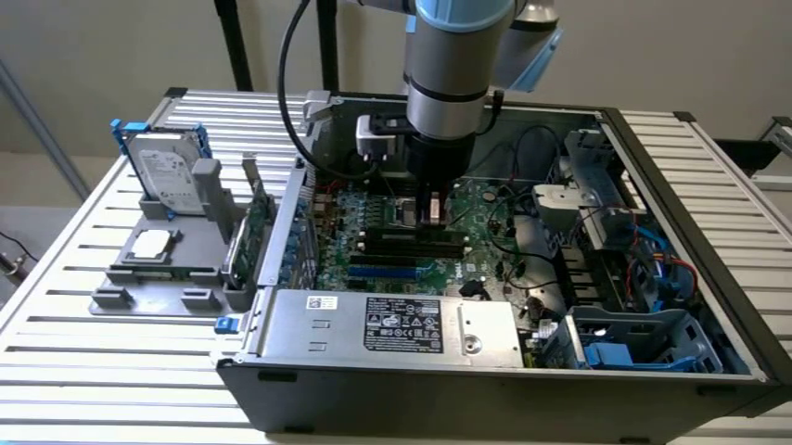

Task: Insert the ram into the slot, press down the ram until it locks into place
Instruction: 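Insert the ram into the slot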

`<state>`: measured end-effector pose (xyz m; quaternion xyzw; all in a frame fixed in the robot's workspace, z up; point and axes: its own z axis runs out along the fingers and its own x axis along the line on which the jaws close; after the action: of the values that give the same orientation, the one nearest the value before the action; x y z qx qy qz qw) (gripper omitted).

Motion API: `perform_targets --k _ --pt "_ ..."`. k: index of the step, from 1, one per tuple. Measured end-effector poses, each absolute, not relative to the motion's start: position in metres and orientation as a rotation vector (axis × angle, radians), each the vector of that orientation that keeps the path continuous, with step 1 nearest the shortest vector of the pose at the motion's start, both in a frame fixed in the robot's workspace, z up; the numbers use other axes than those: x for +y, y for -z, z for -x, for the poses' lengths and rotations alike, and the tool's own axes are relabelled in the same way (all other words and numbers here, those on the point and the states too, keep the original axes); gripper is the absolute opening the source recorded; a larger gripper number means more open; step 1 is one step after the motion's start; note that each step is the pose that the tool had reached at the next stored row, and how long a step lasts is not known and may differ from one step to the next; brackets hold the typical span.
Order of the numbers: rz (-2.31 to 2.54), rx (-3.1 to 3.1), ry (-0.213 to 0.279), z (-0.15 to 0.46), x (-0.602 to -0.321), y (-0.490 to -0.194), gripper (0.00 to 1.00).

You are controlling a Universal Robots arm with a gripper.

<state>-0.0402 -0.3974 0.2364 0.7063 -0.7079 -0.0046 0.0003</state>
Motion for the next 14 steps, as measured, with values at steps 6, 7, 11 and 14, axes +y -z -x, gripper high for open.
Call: perform_targets --k 6,7,11,14 --pt "-2.216 -2.221 0.009 0.0402 -0.3975 -0.2350 0.13" --pt "-2.215 -2.221 0.008 0.0402 -0.3976 -0.2347 0.13" --pt "-2.214 -2.219 0.004 0.0403 -0.3976 -0.2339 0.13" --pt "-2.213 -2.218 0.002 0.0402 -0.3976 -0.2333 0.13"
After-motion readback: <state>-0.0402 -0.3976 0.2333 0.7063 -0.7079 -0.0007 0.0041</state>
